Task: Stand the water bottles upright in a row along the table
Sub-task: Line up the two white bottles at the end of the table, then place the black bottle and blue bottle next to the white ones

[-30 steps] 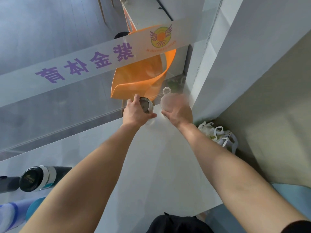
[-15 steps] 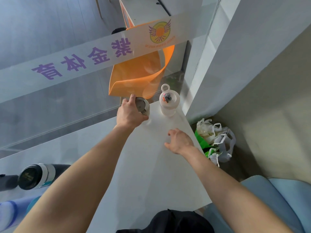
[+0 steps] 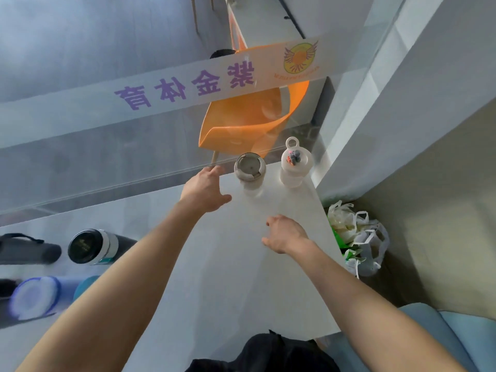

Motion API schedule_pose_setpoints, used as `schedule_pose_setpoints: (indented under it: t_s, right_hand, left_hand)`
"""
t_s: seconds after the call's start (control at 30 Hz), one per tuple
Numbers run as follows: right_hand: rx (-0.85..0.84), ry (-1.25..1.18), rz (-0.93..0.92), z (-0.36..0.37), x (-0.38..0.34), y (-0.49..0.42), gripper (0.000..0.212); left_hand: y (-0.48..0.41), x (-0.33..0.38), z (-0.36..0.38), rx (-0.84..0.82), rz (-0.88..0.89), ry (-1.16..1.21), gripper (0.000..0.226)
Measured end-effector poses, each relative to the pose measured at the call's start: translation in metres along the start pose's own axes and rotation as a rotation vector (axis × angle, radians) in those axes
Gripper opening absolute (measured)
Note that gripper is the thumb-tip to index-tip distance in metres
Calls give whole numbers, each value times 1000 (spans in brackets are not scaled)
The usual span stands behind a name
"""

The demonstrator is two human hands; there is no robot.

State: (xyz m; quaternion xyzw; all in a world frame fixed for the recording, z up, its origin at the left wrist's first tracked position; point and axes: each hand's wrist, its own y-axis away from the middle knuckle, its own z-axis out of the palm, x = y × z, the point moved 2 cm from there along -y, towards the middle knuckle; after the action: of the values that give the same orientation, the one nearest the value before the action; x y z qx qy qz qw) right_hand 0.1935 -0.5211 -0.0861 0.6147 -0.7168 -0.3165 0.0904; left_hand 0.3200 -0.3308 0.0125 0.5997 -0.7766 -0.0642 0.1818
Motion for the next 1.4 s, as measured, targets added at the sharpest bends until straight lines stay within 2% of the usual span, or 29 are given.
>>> schedule_pose_setpoints:
  t_s: [0.13,0.23,0.33,0.5,0.63,0.7,0.77,1.0,1.07,1.13,1.27,1.4]
  right_hand:
    - [-14,65,-125,2,-61,-4,51]
    - [-28,81,-223,7,-116,-4,52]
    - [-19,65,-314,13,-172,3,51]
    - [67,-5,-541,25,-259,35,57]
    - [116,-17,-641,45,-304,59,82]
    - [115,0,-622,58,-321,66,102]
    - [114,3,-586,71,-332,71,113]
    - [120,-70,-477,82,-339,81,86]
    - [144,-85,-408,73,-327,78,80]
    - [181,-101,-331,57,-308,71,81]
    - [268,-156,-190,14,-259,49,83]
    - [316,-176,-80,-30,-214,13,86]
  left_hand:
    - [53,-67,-23,95,21,12,57]
    - [97,-119,-40,184,-11,-1,49]
    - [132,-170,-53,214,-116,-15,47]
    - [162,-234,-57,123,-218,61,63]
    - [163,-257,-43,26,-185,135,81]
    - [160,-265,-36,12,-158,167,84]
    - [156,-270,-33,12,-129,190,82]
    - [137,-281,-35,-6,-38,169,80]
    - [130,-277,-38,18,-10,164,72]
    - [121,-270,-40,39,18,175,65]
    - [97,-253,-41,72,32,195,68]
    - [70,-230,-40,80,41,202,57]
